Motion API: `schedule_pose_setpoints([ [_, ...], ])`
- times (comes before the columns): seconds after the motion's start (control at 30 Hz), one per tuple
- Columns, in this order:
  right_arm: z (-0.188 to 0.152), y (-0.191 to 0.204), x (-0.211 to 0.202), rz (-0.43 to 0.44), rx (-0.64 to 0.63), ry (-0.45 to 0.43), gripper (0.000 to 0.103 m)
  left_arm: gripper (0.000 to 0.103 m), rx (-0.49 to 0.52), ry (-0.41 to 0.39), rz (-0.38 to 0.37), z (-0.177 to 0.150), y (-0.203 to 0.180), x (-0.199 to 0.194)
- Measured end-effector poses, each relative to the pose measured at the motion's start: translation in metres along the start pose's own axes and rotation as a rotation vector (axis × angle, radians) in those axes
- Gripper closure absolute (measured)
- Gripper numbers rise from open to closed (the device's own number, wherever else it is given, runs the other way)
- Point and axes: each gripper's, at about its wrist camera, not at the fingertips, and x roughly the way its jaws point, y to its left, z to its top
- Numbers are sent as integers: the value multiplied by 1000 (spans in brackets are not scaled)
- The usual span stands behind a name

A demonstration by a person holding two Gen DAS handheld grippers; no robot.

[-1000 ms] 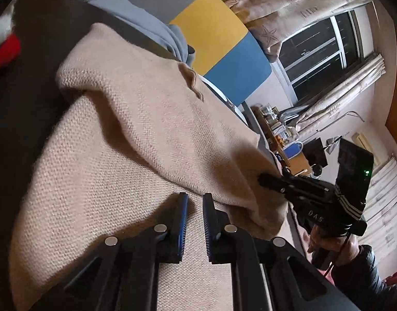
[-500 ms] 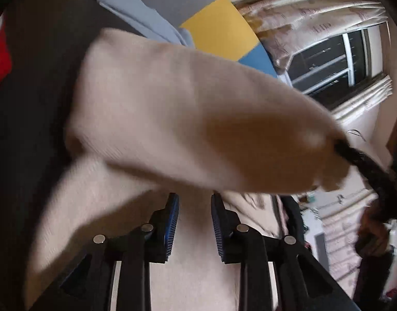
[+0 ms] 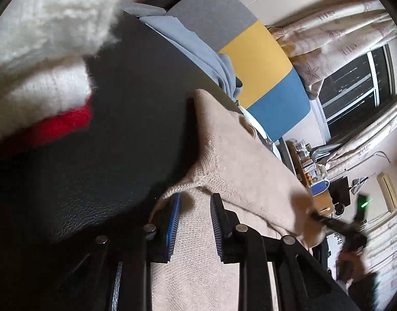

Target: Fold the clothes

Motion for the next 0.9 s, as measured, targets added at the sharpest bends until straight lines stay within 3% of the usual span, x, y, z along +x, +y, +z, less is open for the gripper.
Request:
schedule_pose_setpoints([
  [0.1, -22, -25, 1, 135, 166, -58, 85, 78, -21, 0, -33, 1, -5, -7],
  [0.23, -62, -63, -14, 259, 406, -154, 65, 77, -3, 6, -49, 5, -16, -10],
  [0.4, -133, -91, -9, 394, 647, -194, 65, 76, 31, 6, -42, 10, -31, -6],
  [0.5, -152, -97, -5, 424, 699, -248, 65, 75, 59, 7, -25, 15, -40, -1],
  [0.63, -148, -97, -1, 466, 707, -317, 65, 75, 111, 33, 2, 20, -53, 11],
  [0.77, -120, -87, 25, 486, 668, -242, 65, 73, 189, 48, 24, 29, -73, 27],
  [0.8, -114, -82, 32, 475, 648, -211, 70, 73, 203, 53, 31, 31, -78, 31],
  [0.83, -108, -75, 37, 454, 622, -180, 88, 73, 218, 57, 33, 33, -82, 34],
  [0.9, -99, -67, 23, 449, 571, -207, 95, 72, 256, 49, 35, 37, -91, 36],
])
